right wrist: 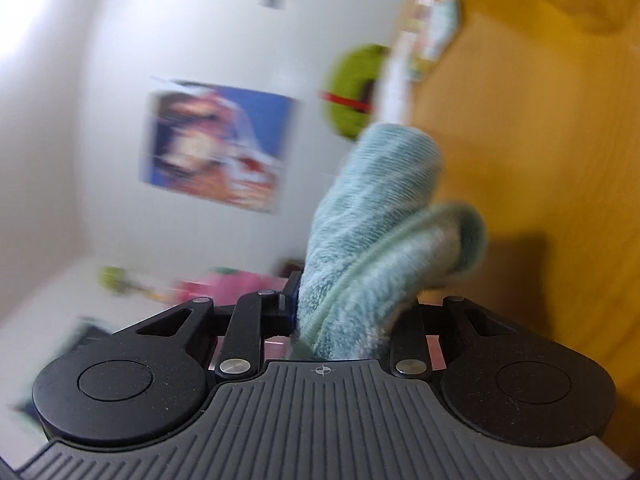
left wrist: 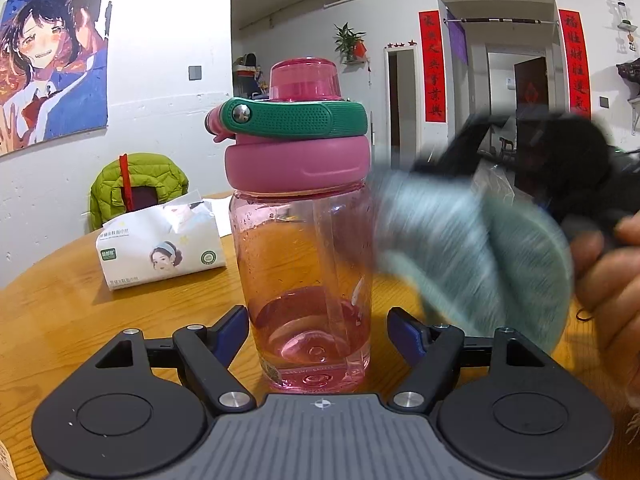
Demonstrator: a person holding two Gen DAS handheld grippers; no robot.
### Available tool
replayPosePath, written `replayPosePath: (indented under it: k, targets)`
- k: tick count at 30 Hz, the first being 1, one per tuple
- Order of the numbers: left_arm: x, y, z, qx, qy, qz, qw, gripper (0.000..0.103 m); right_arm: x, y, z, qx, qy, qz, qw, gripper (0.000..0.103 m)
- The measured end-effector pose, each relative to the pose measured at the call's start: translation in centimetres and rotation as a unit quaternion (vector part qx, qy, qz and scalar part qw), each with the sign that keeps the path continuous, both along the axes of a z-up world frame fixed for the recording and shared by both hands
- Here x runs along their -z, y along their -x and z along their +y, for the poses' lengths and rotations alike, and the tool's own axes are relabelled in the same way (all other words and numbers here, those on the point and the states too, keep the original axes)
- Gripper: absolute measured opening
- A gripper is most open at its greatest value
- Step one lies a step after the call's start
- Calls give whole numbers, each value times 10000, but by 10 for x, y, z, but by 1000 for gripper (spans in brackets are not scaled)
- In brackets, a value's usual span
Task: Clean container
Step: 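Sweep the towel in the right gripper across the bottle's body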
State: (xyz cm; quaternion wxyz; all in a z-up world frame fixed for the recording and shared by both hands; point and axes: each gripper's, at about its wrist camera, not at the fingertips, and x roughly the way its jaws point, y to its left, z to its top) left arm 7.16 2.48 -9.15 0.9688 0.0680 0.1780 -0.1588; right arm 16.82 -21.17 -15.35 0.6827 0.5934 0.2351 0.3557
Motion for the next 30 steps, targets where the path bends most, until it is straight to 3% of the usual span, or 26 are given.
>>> replayPosePath:
  k: [2,5,9,12,17,19,22,26,30]
  targets:
    - [0,0,0,-6,-14,-3,10000,73,-2,2,-1,-16,-69,-82,9999,32]
    - [1,0,0,-23,-9,4,10000,74,6,-5,9,-145,464,479,9977,33]
    - [1,0,-1,-21,-43,5,10000,74,17,-12,16,-123,1323,1228,9835,33]
    - [1,0,1,0,32,19,10000,74,11,-10,15,-90,1338,1049,9854,33]
    - [2,-1,0,1,20,21,10000,74,0,0,0,-9,83,127,9999,33]
    - [2,-1,0,-3,7,17,10000,74,-3,1,0,-25,66,55,10000,33]
    - [3,-2,1,-45,4,22,10000,74,2,-6,12,-191,552,525,9969,35]
    - [3,-3,0,-21,-6,37,10000,74,7,-13,17,-137,1532,1061,9824,35]
    - [3,-3,1,9,22,50,10000,74,-6,-6,21,-26,2336,809,9690,38]
